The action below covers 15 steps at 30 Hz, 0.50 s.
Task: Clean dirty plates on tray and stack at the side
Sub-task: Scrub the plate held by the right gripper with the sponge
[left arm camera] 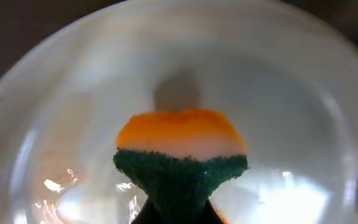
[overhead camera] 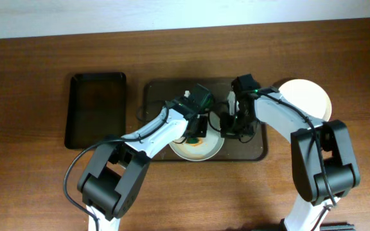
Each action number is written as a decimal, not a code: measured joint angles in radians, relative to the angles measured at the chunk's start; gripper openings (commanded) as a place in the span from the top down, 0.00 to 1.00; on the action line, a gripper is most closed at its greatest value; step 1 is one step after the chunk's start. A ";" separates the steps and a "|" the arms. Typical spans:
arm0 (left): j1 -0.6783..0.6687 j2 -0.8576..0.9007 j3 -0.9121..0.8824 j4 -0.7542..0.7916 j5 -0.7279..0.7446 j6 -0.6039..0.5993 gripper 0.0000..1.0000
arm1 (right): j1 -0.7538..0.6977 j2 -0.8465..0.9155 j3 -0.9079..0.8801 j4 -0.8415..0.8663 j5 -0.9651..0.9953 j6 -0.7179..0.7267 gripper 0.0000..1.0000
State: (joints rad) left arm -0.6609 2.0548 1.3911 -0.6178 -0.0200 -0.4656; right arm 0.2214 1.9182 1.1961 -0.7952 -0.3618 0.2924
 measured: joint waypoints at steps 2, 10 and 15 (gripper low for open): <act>-0.001 -0.004 -0.001 -0.067 -0.176 0.000 1.00 | 0.001 0.000 0.006 -0.010 0.014 0.000 0.96; 0.090 -0.198 0.026 -0.183 -0.425 0.000 1.00 | 0.000 0.000 0.020 -0.014 0.022 0.000 0.96; 0.183 -0.357 0.032 -0.129 0.014 -0.008 1.00 | 0.000 0.000 0.020 -0.012 0.025 0.003 0.96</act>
State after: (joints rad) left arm -0.4782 1.6981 1.4231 -0.7471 -0.0063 -0.4732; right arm 0.2211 1.9179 1.2160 -0.8070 -0.3370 0.2958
